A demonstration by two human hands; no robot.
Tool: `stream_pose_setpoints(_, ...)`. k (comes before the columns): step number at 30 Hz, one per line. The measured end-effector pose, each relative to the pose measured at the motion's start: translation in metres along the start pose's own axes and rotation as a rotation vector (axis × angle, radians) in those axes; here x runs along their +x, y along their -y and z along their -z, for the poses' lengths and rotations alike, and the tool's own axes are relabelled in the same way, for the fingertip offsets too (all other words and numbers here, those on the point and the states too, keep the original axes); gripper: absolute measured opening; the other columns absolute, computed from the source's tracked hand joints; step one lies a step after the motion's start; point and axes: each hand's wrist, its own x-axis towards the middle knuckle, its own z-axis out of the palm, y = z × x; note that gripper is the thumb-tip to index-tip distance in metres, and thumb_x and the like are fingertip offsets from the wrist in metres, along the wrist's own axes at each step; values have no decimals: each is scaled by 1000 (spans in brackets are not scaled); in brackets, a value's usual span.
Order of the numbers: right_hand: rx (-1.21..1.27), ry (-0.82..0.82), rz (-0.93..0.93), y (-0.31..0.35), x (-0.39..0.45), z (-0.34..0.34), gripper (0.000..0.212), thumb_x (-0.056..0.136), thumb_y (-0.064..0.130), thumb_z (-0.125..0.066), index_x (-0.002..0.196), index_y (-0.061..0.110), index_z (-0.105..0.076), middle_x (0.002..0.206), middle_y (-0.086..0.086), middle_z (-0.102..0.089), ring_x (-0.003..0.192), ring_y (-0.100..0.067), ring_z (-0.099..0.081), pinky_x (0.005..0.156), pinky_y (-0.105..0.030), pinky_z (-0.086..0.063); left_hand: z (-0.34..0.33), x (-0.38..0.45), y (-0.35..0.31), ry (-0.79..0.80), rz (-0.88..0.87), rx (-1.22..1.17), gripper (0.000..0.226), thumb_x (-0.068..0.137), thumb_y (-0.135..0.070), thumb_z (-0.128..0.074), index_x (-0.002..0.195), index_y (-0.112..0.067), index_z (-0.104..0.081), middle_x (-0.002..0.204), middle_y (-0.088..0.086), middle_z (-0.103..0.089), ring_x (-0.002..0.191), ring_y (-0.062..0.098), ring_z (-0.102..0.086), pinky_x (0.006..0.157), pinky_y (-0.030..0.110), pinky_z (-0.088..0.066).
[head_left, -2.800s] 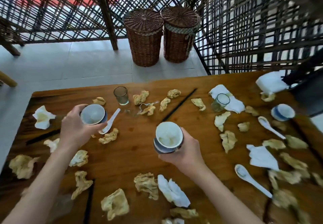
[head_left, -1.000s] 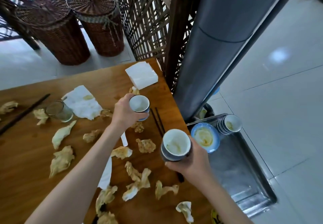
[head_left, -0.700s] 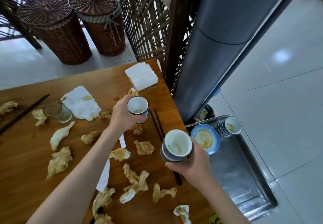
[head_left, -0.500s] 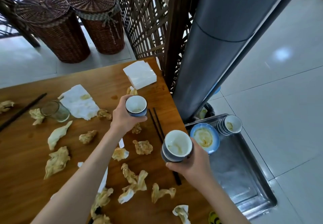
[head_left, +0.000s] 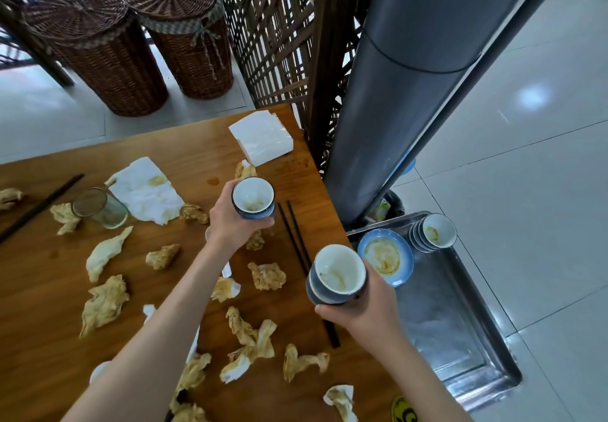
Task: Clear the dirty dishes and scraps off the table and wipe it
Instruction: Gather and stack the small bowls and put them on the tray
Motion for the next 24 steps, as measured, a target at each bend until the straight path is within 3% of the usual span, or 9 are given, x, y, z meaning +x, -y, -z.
stream_pose_setpoints(3,-4,-11,2,-2,-1,3,63,41,37,-85,93,49,-53,101,34,-58,95,9,-57,70,-8,-48,-1,0,2,8,35,-13,90,45,-24,-94,120,-33,-46,108,-14,-55,107,14,-51,89,34,-46)
stream_pose_setpoints(9,6,-41,-17,-5,-5,14,64,43,26,-90,92,43,-54,93,24,-64,93,7,-58,72,-13,-49,-3,0,3,-17,59,-2,83,46,-22,-94,117,-27,-52,106,-11,-57,104,14,-52,88,32,-44)
stream_pose_setpoints(17,17,-71,-10,-19,-8,43,66,44,23,-92,97,38,-56,93,19,-65,92,8,-59,70,-4,-45,-9,-12,-15,-51,63,20,83,47,-21,-93,121,-23,-54,110,-8,-59,106,17,-54,92,36,-46)
stream_pose_setpoints(24,2,-37,-17,-47,-10,91,69,44,24,-91,106,29,-61,91,17,-68,87,4,-62,71,-10,-48,-33,-50,-58,-97,-33,-44,74,45,-25,-93,106,-38,-53,94,-25,-56,94,6,-53,67,7,-34)
